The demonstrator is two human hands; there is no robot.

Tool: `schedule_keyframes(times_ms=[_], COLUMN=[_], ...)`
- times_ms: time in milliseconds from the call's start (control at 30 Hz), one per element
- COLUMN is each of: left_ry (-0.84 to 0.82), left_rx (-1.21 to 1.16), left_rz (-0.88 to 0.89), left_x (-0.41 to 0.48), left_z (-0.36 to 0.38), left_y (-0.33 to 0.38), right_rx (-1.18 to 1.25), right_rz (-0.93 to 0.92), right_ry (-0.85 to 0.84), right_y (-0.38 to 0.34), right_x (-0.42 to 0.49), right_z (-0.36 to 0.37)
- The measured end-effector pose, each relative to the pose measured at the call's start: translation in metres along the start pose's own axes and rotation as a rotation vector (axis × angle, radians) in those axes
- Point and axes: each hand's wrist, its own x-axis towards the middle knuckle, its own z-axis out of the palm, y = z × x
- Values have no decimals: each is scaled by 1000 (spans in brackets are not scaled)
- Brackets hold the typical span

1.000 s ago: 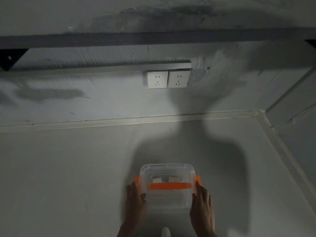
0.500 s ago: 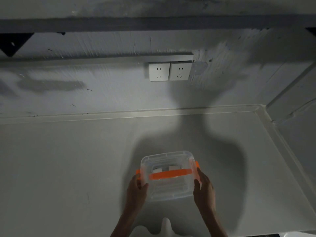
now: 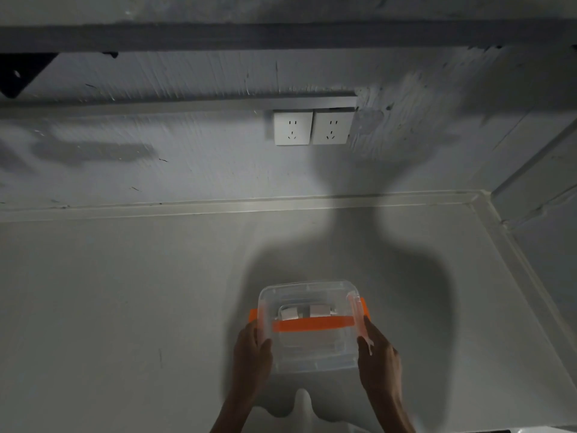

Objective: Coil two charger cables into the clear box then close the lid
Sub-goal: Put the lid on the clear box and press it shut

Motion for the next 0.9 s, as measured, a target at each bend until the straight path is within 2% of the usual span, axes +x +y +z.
schedule_keyframes(times_ms=[133, 400, 467, 500, 600, 700, 767, 900], left_ry=[21, 15, 10, 20, 217, 207, 167, 131], left_rx=[28, 59, 87, 129, 331, 487, 558, 625], left_rz=[47, 10, 36, 48, 242, 526, 618, 607], left_x=[-4, 6, 4, 1, 2, 15, 25, 32], left_z=[1, 6, 10, 13, 26, 47, 59, 65], left_y=[0, 0, -1, 1, 17, 32, 29, 23], right_rx=[-34, 64, 8, -96, -404, -496, -551, -586], right_rz=[5, 47, 17, -41, -302, -514, -562, -530], right_ry=[-40, -160, -191, -177, 2, -33, -99, -122], right_y=[1, 22, 26, 27, 14, -8, -9, -6], right_x=[4, 36, 38, 39, 46, 58, 64, 68], right_z=[1, 4, 0, -2, 6, 35, 53, 60])
